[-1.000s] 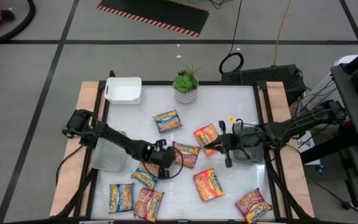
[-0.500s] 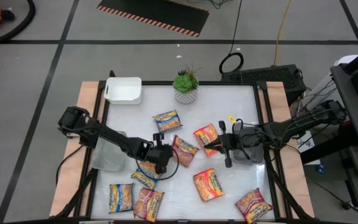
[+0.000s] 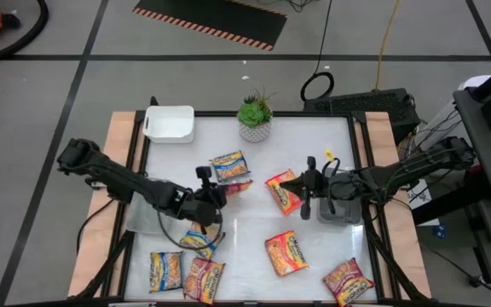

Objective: Sort Maruchan noodles
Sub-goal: Put the top red noodle pack into the white bin

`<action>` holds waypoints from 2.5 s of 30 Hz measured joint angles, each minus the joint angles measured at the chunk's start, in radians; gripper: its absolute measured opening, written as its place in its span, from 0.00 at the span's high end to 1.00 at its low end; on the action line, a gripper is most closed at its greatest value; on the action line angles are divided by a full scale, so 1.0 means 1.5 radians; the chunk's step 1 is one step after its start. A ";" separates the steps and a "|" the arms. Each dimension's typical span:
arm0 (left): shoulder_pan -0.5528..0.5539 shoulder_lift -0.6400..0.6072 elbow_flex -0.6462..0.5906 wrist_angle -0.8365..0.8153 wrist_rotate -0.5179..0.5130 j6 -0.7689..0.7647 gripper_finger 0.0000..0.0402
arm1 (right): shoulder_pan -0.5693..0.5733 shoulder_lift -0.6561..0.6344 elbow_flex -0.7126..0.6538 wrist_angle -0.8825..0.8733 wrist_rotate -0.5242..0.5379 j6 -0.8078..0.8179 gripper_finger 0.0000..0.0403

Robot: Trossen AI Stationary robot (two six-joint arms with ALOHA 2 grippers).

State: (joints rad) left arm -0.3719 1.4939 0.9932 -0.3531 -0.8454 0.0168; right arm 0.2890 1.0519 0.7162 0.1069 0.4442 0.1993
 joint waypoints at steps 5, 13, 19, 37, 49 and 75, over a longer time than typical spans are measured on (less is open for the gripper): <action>-0.012 -0.019 0.000 -0.005 -0.066 0.053 1.00 | -0.001 0.006 0.000 0.002 -0.001 0.015 0.99; -0.010 -0.040 -0.001 0.035 -0.128 0.113 1.00 | -0.019 0.099 0.000 0.029 -0.039 -0.024 0.80; -0.011 -0.071 0.000 0.113 -0.130 0.175 1.00 | -0.049 0.172 0.000 0.105 -0.057 -0.019 0.60; -0.038 -0.090 0.000 0.242 -0.056 0.255 1.00 | -0.067 0.309 0.001 0.309 -0.105 -0.102 0.38; -0.044 -0.090 0.000 0.243 -0.032 0.239 1.00 | -0.072 0.323 0.001 0.374 -0.141 -0.124 0.35; -0.041 -0.090 0.000 0.257 -0.007 0.224 1.00 | -0.075 0.395 0.001 0.547 -0.143 -0.093 0.35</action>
State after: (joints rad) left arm -0.4335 1.3582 0.9928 0.0328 -0.8556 0.3523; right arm 0.1761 1.6439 0.7170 0.9279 0.2300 0.0593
